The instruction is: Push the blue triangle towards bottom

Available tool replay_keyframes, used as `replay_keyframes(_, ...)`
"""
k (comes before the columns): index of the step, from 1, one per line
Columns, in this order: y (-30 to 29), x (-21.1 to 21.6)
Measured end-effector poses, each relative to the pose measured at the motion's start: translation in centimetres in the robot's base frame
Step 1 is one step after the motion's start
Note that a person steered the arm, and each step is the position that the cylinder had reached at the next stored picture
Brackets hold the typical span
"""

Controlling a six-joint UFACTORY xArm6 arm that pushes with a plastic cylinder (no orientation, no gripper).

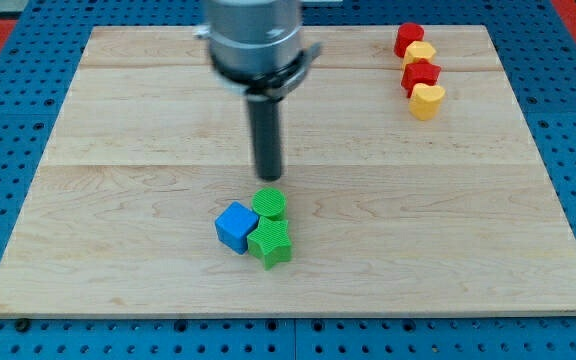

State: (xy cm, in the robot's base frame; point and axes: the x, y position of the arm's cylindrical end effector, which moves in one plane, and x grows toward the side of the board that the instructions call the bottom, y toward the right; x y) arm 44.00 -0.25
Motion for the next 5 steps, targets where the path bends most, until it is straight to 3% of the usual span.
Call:
replay_keyframes(1, 4.1, -7.1)
replay_keyframes(2, 3.7, -16.3)
replay_keyframes(3, 0.8, -20.7)
replay_keyframes(5, -1.5, -17.6)
